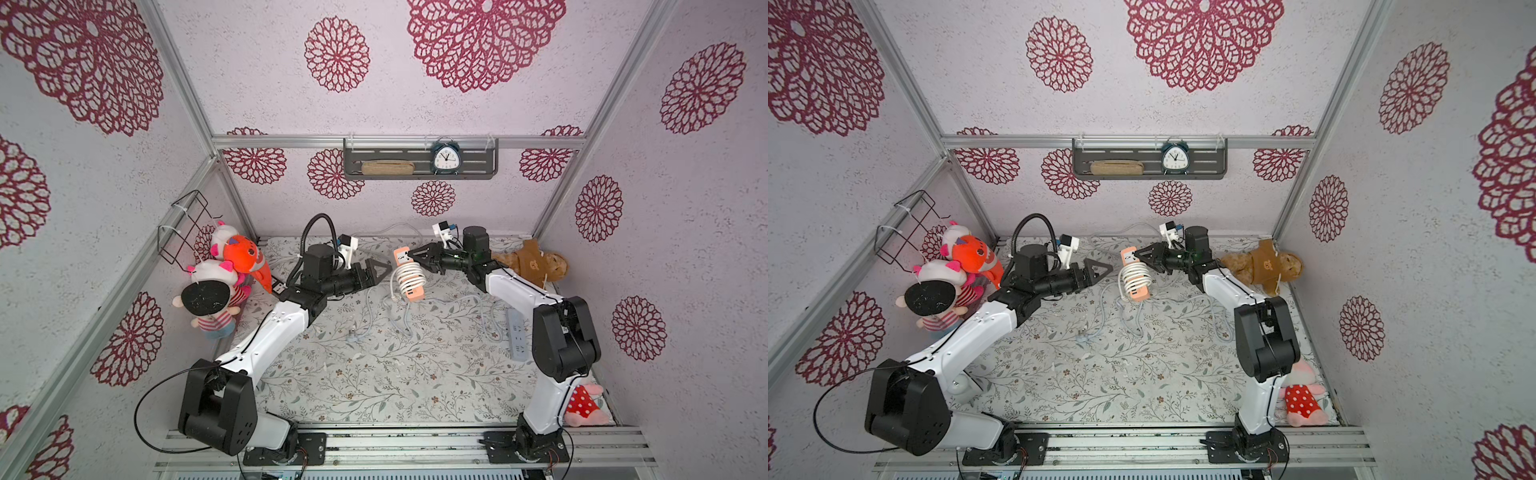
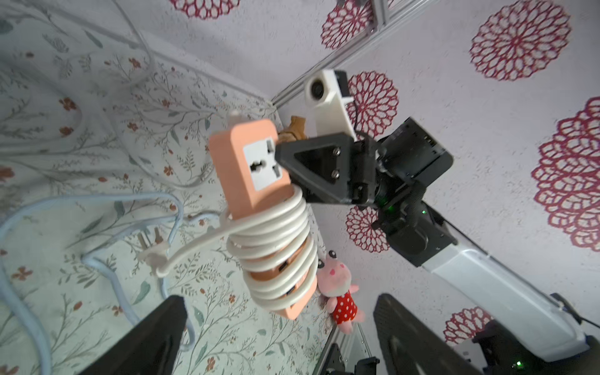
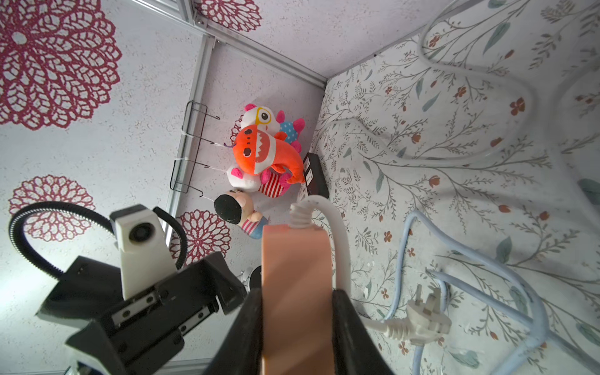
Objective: Unwrap the cord wrapped around the power strip
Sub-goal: Adjust the power strip.
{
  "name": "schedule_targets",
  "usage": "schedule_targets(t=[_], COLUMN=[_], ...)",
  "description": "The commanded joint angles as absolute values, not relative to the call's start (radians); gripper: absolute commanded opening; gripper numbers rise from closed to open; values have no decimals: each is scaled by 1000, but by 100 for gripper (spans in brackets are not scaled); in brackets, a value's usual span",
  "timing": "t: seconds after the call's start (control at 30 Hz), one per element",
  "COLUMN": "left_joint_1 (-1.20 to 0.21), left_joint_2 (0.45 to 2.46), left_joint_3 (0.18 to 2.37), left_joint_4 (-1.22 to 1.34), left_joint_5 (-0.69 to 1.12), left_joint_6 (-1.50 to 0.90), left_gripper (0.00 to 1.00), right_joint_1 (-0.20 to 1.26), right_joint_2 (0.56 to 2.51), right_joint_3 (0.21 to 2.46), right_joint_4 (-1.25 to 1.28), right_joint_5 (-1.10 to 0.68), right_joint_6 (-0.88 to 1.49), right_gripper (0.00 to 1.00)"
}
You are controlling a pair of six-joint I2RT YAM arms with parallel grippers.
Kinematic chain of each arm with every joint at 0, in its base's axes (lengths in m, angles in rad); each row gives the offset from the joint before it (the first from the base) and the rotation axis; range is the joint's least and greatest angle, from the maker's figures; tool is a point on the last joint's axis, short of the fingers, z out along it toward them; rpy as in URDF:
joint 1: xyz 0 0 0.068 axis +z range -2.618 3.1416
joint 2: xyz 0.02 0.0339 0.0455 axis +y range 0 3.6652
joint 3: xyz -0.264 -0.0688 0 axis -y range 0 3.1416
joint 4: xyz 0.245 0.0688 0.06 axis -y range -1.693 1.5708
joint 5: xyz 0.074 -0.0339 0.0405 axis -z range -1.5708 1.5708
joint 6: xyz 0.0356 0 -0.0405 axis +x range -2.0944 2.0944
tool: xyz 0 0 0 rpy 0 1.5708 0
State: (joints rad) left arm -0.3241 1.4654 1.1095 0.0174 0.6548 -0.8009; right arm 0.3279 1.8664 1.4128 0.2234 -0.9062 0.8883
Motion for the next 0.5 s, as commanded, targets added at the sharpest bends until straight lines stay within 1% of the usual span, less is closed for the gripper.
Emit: schedule_targets(t=[0.0,0.13,0.23,0.47], left_joint_1=[-311,-299,-301,-308], left_joint_2=[1555,1616,1659,1696], left_joint_3=[1141,1105,1112,1110], left_joint_4=[154,349,402,529], left_joint_5=[705,655,650,645], left_joint_6=[-854,-938,-955,-1019], left_gripper=[93,87,83,81], right_joint_1=[323,325,326,346], right_joint_2=[1859,1875,1891,1915], right_joint_3=[1500,1537,1565,1604], right_joint_4=[192,181,179,149], right_joint_5=[-1048,-1097,-1128,-1162], right_joint_6=[833,841,854,847], right_gripper=[12,11,11,11])
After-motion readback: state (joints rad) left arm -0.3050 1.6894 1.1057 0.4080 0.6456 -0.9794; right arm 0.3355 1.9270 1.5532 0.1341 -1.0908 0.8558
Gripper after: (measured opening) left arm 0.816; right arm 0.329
